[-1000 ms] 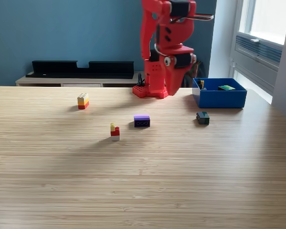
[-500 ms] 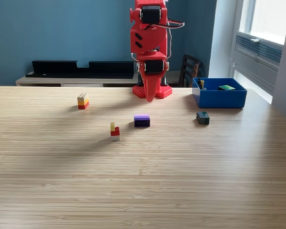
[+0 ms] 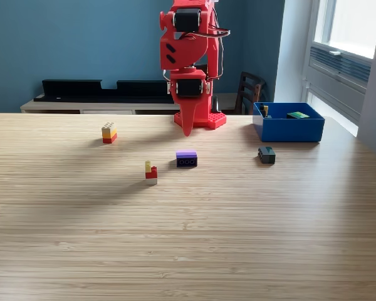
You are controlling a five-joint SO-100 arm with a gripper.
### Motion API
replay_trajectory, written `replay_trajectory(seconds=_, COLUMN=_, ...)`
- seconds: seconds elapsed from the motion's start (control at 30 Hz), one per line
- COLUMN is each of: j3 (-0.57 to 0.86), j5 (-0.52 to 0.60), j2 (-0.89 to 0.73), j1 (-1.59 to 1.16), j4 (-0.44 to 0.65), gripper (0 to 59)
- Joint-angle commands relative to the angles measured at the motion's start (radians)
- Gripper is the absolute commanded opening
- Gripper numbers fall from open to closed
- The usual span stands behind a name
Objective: Grasp a lego block and put it in the bin.
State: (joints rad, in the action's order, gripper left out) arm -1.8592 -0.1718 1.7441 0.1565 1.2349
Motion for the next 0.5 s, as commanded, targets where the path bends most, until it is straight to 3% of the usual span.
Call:
replay_trajectory(seconds=0.03, j3=0.012, j5=-0.008, j2=0.069, j1=0.061, j4=-0.048, gripper=0.3)
replay_trajectory(seconds=0.13, j3=0.028, j5=-0.017, j2=0.067, j1=0.066, j4=-0.051, gripper=0.3)
replay_trajectory(seconds=0.17, j3=0.020, j5=-0.020, j2=0.067, j1=0.063, j4=-0.049, gripper=3.0)
replay_trajectory(seconds=0.27, j3=-0.044, j5=-0.035, j2=0.067, j1=0.049, j4=-0.049, gripper=18.8)
replay_trajectory(seconds=0.33, j3=-0.080, j5=-0.040, j2=0.074, j1=0.041, j4=-0.048, gripper=24.9)
replay_trajectory(seconds=0.5, j3=-0.160, j5=-0.071, j2=0.080, j1=0.037, j4=-0.048, gripper=28.5)
